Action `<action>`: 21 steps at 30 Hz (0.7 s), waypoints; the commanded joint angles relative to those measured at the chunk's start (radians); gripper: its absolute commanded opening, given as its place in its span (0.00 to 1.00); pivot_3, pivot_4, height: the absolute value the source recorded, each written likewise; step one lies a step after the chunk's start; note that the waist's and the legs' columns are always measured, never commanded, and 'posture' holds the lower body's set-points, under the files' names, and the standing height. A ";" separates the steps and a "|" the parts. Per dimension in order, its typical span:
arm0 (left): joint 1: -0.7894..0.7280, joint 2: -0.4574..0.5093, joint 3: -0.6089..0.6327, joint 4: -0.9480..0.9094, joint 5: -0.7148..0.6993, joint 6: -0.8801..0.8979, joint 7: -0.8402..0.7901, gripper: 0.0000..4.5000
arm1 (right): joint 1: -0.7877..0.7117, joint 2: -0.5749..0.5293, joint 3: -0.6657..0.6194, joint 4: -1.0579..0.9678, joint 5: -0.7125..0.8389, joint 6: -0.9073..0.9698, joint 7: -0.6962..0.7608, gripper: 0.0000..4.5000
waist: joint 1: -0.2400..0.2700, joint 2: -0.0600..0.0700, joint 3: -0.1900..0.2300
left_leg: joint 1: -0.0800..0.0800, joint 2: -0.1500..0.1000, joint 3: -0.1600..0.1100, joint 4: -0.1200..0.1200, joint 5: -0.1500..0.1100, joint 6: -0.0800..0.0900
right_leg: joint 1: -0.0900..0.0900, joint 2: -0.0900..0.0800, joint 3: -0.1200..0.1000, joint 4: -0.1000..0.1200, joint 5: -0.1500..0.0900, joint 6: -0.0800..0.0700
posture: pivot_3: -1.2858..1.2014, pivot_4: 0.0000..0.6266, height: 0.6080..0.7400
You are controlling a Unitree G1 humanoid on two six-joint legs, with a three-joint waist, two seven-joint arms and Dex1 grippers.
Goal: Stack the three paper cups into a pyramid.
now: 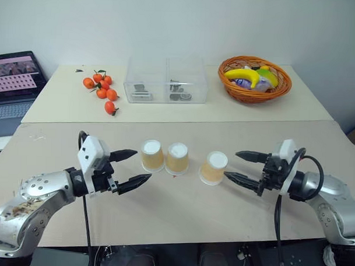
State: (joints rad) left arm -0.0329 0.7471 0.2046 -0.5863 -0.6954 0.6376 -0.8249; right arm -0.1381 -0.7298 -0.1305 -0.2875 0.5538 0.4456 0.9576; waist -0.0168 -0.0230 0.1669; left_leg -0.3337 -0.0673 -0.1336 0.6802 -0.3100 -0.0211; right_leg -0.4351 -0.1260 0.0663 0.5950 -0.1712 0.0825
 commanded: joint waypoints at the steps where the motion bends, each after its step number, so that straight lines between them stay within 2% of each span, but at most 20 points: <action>1: -0.038 0.022 -0.014 0.011 0.001 -0.023 -0.036 0.99 | -0.021 0.009 0.002 -0.010 -0.008 -0.026 0.001 1.00 | -0.001 0.000 0.000 | 0.000 0.000 0.000 0.000 0.000 0.000 | 0.000 0.000 0.000 0.000 0.000 0.000 | 0.52 0.24 0.93; 14: -0.082 0.019 -0.030 0.024 -0.007 -0.008 -0.039 0.99 | -0.043 0.047 0.061 0.035 -0.062 -0.063 0.015 1.00 | -0.001 0.000 0.000 | 0.000 0.001 0.000 0.000 0.000 0.000 | 0.000 0.001 0.000 0.000 0.000 0.000 | 0.52 0.24 0.93; 21: -0.068 -0.001 0.001 0.005 -0.054 0.016 0.003 0.99 | -0.146 0.092 0.121 0.175 -0.131 -0.145 0.038 1.00 | -0.005 0.000 0.000 | 0.000 0.001 0.000 0.000 0.000 -0.001 | -0.001 0.001 0.000 0.000 0.001 -0.001 | 0.52 0.24 0.93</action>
State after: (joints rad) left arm -0.1017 0.7487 0.1774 -0.5525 -0.7192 0.6492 -0.8333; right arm -0.2581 -0.6470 -0.0072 -0.1216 0.4348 0.3446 0.9862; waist -0.0215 -0.0230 0.1669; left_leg -0.3335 -0.0654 -0.1335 0.6802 -0.3095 -0.0219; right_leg -0.4358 -0.1240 0.0663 0.5950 -0.1705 0.0816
